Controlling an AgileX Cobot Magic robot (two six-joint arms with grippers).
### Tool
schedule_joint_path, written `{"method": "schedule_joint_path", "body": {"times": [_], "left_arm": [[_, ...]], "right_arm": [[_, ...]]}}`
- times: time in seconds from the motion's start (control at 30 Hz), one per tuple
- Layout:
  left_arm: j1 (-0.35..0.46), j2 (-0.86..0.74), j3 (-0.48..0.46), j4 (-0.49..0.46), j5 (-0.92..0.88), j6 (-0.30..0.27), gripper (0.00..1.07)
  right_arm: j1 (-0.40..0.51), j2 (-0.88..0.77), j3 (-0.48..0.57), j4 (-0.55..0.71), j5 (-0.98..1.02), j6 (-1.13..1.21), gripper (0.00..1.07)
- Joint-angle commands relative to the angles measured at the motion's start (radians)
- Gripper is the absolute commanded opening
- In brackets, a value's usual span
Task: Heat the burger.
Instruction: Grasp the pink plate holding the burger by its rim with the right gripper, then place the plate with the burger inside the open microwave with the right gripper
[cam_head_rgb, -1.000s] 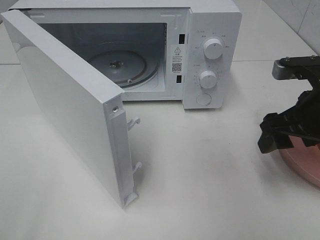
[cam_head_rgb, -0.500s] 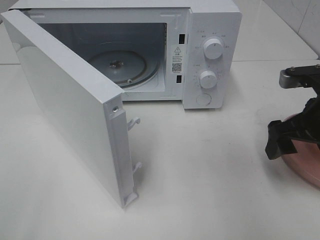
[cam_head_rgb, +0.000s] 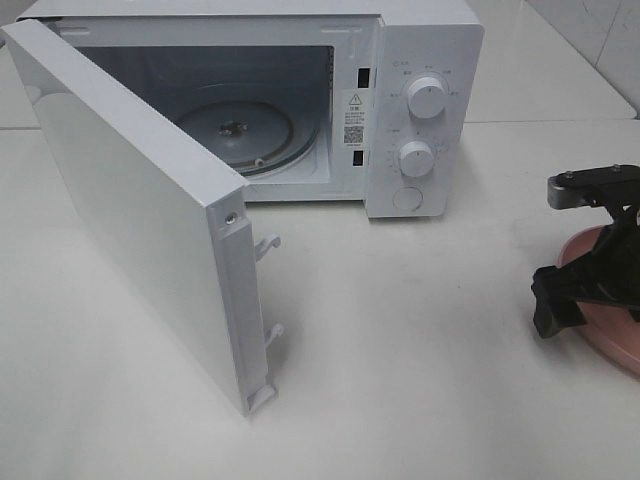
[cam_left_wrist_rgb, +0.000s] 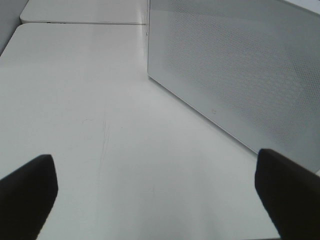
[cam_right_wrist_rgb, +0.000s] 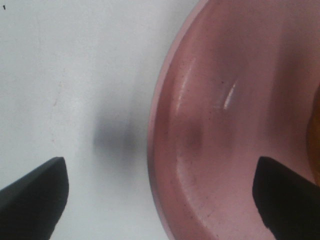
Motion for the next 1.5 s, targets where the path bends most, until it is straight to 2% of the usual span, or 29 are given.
{"method": "schedule_joint_path", "body": {"times": [0.03, 0.3, 0.4, 0.47, 0.5, 0.53, 0.57, 0.6, 0.63, 0.67, 0.7, 0.73, 0.8, 0.83, 0.87, 1.3, 1.5], "left_arm": [[-0.001, -0.017, 0.002, -0.004, -0.003, -0.005, 1.0], [-0.001, -0.017, 0.002, -0.004, -0.003, -0.005, 1.0], [-0.001, -0.017, 0.002, -0.004, -0.003, -0.005, 1.0], [-0.001, -0.017, 0.002, -0.004, -0.003, -0.005, 1.0], [-0.001, -0.017, 0.002, -0.004, -0.003, -0.005, 1.0], [-0.001, -0.017, 0.002, -0.004, -0.003, -0.005, 1.0], [-0.001, -0.017, 0.002, -0.004, -0.003, -0.005, 1.0], [-0.001, -0.017, 0.002, -0.004, -0.003, -0.005, 1.0], [-0.001, -0.017, 0.002, -0.004, -0.003, -0.005, 1.0], [-0.001, -0.017, 0.002, -0.004, -0.003, -0.005, 1.0], [-0.001, -0.017, 0.002, -0.004, -0.003, -0.005, 1.0], [-0.001, -0.017, 0.002, -0.004, -0.003, -0.005, 1.0], [-0.001, -0.017, 0.002, -0.004, -0.003, -0.005, 1.0], [-0.001, -0.017, 0.002, -0.004, -0.003, -0.005, 1.0], [-0.001, -0.017, 0.002, -0.004, -0.003, -0.005, 1.0], [-0.001, -0.017, 0.002, -0.004, -0.003, -0.005, 1.0], [-0.001, -0.017, 0.002, -0.004, -0.003, -0.005, 1.0]], "right_arm": [[-0.008, 0.048, -0.019, -0.013, -0.021, 0.007, 0.93], [-0.008, 0.114, -0.042, -0.028, -0.028, -0.013, 0.89], [-0.008, 0.117, -0.045, -0.039, -0.026, -0.013, 0.83], [-0.008, 0.117, -0.045, -0.044, -0.024, -0.012, 0.7], [-0.008, 0.117, -0.045, -0.044, -0.024, -0.012, 0.7], [-0.008, 0.117, -0.045, -0.044, -0.022, -0.012, 0.6], [-0.008, 0.117, -0.045, -0.044, -0.022, -0.012, 0.6], [-0.008, 0.117, -0.045, -0.044, -0.022, -0.012, 0.54], [-0.008, 0.117, -0.045, -0.046, -0.022, -0.012, 0.42], [-0.008, 0.117, -0.045, -0.046, -0.022, -0.012, 0.42], [-0.008, 0.117, -0.043, -0.054, -0.021, -0.012, 0.27], [-0.008, 0.117, -0.043, -0.054, -0.021, -0.012, 0.27], [-0.008, 0.117, -0.043, -0.087, -0.023, -0.012, 0.09], [-0.008, 0.117, -0.043, -0.087, -0.023, -0.012, 0.09], [-0.008, 0.117, -0.043, -0.096, -0.023, -0.012, 0.01], [-0.004, 0.117, -0.045, -0.123, -0.002, -0.004, 0.0], [0.059, 0.09, -0.045, -0.21, 0.037, 0.099, 0.0]]}}
